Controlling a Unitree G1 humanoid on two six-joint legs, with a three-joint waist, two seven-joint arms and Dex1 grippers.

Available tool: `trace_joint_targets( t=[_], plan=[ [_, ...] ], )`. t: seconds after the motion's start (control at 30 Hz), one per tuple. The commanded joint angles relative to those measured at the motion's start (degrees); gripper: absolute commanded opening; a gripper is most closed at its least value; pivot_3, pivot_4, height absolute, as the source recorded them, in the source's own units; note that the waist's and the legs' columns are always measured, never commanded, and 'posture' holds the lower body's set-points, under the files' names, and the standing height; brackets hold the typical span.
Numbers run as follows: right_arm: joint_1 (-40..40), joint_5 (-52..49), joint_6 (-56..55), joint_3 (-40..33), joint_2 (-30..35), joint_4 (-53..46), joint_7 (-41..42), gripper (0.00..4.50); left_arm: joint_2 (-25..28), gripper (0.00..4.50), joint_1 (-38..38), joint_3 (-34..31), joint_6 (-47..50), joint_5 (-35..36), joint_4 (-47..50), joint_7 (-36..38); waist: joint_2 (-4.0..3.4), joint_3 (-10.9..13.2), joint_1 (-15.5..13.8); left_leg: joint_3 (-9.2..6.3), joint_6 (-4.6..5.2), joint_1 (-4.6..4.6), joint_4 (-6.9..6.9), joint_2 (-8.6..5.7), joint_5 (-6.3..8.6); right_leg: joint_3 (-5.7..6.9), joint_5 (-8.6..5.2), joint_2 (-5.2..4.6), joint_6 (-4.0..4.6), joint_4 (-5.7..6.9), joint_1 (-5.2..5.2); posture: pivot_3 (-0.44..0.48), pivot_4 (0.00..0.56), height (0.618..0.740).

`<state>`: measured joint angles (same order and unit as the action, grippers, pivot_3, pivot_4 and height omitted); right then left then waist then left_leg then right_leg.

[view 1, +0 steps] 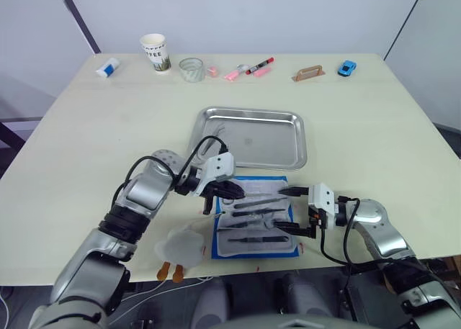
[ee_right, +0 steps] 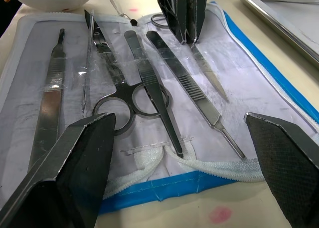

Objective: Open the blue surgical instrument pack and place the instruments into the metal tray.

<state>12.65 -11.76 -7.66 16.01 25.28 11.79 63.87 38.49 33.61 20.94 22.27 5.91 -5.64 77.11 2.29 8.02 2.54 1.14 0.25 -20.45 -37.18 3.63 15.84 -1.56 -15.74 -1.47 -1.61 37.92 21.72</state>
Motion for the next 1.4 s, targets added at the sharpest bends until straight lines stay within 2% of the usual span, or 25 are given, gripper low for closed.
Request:
trace_joint_targets(
  t=[0.03, 0.67, 0.93, 1.4],
  plan=[
    [-1.92, 6.53, 2.94, 3.65, -0.12, 6.57, -3.07, 4.50, 0.64, 0.06, 1.26, 0.22, 0.88, -0.46, 2.71, 0.21, 0.00, 0.00, 0.00, 0.00, 0.00, 0.00, 0.00, 0.01, 0.00, 0.00, 0.00, 0.01, 0.00, 0.00, 0.00, 0.000, 0.150, 0.737],
    [-1.50, 6.97, 2.58, 3.65, -0.56, 7.34, -3.07, 4.50, 3.88, 0.06, 1.68, 1.68, 11.13, -1.92, 9.66, -0.48, -0.01, 0.03, -0.01, 0.00, 0.00, 0.03, 0.00, 0.31, 0.00, -0.05, -0.01, 0.27, 0.14, -0.03, 0.02, 0.000, 0.150, 0.737],
    [-1.40, 7.02, 2.51, 3.71, -0.69, 7.50, -3.24, 4.50, 4.06, 0.06, 2.48, 1.98, 12.50, -1.51, 10.46, -0.49, -0.02, 0.04, -0.02, 0.05, 0.00, 0.05, 0.03, 0.56, 0.00, -0.03, 0.04, 0.54, 0.44, -0.04, 0.06, 0.000, 0.150, 0.737],
    [-1.35, 7.02, 2.46, 3.93, -0.82, 7.67, -3.38, 4.50, 6.70, 0.06, 2.86, 0.57, 14.07, 0.35, 12.10, 0.67, -0.03, 0.05, -0.01, 0.08, 0.00, 0.04, 0.05, 0.58, 0.00, -0.05, 0.03, 0.57, 0.45, -0.03, 0.14, 0.000, 0.150, 0.737]
  ],
)
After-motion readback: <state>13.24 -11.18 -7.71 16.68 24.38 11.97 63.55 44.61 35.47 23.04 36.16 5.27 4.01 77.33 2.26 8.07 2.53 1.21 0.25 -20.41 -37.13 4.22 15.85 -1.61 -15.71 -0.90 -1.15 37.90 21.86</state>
